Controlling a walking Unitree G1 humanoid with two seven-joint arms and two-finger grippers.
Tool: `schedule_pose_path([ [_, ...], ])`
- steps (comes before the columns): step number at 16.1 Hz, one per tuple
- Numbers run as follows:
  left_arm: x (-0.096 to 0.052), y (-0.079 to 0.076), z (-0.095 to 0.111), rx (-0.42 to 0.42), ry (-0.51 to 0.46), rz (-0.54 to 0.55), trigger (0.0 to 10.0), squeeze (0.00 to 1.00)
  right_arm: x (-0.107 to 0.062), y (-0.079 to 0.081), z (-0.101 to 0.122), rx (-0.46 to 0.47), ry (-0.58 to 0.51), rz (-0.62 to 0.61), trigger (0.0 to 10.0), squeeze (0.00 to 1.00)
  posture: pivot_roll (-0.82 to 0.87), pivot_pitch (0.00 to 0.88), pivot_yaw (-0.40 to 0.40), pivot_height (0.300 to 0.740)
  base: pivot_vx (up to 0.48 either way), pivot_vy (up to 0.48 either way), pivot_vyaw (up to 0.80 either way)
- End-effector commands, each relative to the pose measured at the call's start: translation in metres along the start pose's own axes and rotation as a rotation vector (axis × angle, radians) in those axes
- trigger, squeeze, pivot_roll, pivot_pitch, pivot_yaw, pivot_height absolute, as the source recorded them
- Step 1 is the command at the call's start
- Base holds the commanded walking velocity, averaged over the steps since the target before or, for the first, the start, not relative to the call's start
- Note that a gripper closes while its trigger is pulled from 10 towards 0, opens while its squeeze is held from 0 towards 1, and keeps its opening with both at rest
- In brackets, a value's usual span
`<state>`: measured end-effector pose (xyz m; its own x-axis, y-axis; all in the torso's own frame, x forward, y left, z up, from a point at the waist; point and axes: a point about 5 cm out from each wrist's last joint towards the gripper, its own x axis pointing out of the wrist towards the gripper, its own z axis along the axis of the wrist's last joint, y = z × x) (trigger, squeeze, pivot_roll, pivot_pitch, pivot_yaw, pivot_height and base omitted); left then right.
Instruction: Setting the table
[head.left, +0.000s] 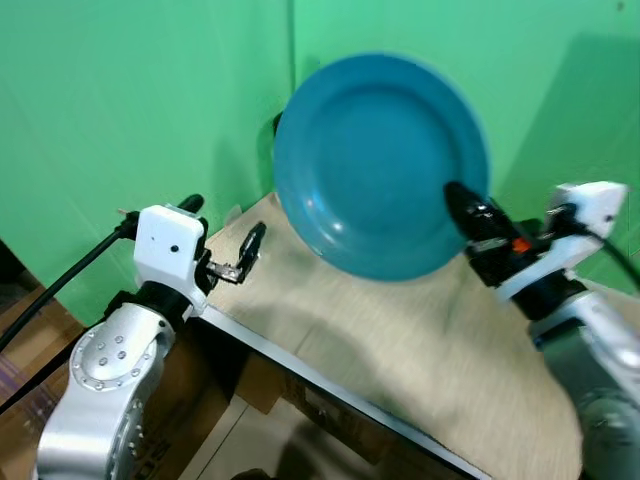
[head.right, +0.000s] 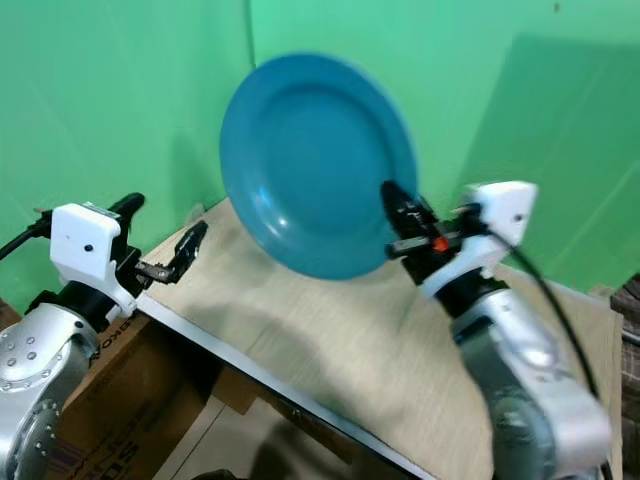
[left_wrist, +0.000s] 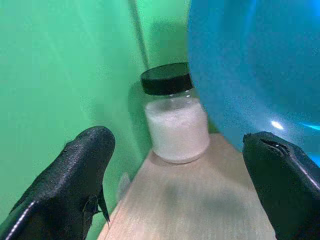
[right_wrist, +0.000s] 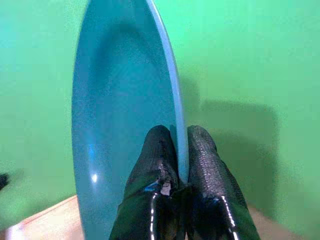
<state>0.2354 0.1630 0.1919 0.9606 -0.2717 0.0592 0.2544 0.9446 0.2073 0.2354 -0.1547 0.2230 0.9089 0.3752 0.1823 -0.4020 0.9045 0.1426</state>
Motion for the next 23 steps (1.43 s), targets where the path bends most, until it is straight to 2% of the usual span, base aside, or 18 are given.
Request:
schedule_pose_path([
  [1,-0.001,-0.004,0.001,-0.001,0.009,0.038,10.0,0.0,0.0,0.006,0.006,-0.052,-0.059,-0.024,10.0,0.0,-0.07,0.011,0.035,0.74,0.0,0.0,-0.79],
  [3,0.001,-0.009,0.002,0.05,-0.01,0.061,10.0,0.0,0.002,0.011,0.004,-0.058,-0.078,-0.06,10.0,0.0,-0.07,0.012,0.031,0.74,0.0,0.0,-0.8],
  [5,0.002,-0.009,-0.002,0.031,0.007,0.105,10.0,0.0,0.003,0.015,0.0,-0.072,-0.074,-0.066,10.0,0.0,-0.07,0.015,0.022,0.74,0.0,0.0,-0.8],
  [6,0.001,-0.013,-0.003,0.014,0.014,0.112,10.0,0.0,0.004,0.015,-0.006,-0.082,-0.07,-0.1,10.0,0.0,-0.05,0.019,-0.007,0.74,0.0,0.0,-0.8],
  [8,-0.003,-0.013,-0.003,0.008,0.011,0.151,10.0,0.0,0.007,0.014,-0.01,-0.076,-0.073,-0.143,10.0,0.0,-0.05,0.018,-0.011,0.74,0.0,0.0,-0.8],
  [14,-0.007,-0.011,0.005,-0.004,-0.037,0.186,10.0,0.0,0.009,0.011,-0.007,-0.039,-0.11,-0.167,10.0,0.0,-0.05,0.013,-0.014,0.74,0.0,0.0,-0.8],
  [19,-0.011,-0.012,0.0,0.0,-0.009,0.174,10.0,0.0,0.008,0.011,-0.003,0.003,-0.14,-0.146,10.0,0.0,-0.06,0.0,-0.008,0.74,0.0,0.0,-0.8],
  [23,-0.007,-0.015,-0.001,-0.007,-0.017,0.167,10.0,0.0,0.006,0.013,-0.003,0.008,-0.143,-0.122,10.0,0.0,-0.06,0.0,-0.008,0.74,0.0,0.0,-0.8],
])
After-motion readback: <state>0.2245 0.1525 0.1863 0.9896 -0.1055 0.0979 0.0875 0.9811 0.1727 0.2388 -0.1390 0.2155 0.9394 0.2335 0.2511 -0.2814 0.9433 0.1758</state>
